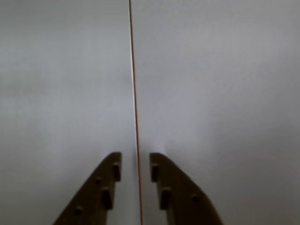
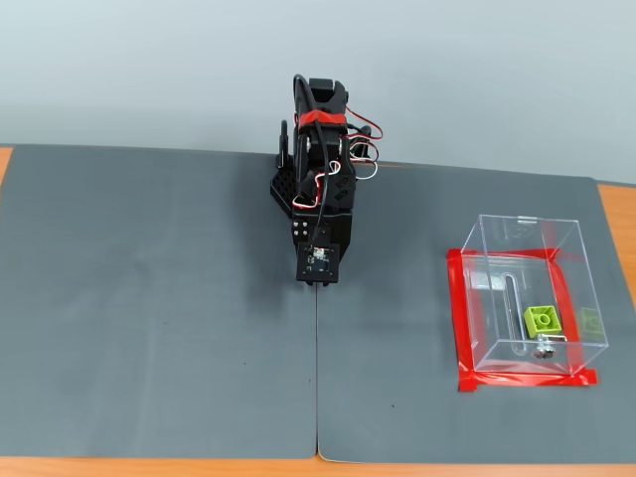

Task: Pick the green lego block and place it into the transparent box

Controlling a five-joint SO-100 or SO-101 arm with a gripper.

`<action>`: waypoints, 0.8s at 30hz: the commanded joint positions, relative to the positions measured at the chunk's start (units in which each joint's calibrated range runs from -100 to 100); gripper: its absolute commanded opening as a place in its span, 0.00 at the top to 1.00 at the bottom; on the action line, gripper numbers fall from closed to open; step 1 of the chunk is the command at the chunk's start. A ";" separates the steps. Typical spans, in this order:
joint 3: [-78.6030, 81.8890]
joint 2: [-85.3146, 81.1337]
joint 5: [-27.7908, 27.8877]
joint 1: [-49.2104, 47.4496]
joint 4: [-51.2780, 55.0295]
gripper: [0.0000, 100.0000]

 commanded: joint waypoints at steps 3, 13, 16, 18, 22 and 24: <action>-3.55 -0.09 -0.05 0.17 0.15 0.93; -3.55 -0.09 -0.05 0.17 0.15 0.93; -3.55 -0.09 -0.05 0.17 0.15 0.93; -3.55 -0.09 -0.05 0.17 0.15 0.93; -3.55 -0.09 -0.05 0.17 0.15 0.93; -3.55 -0.09 -0.05 0.17 0.15 0.93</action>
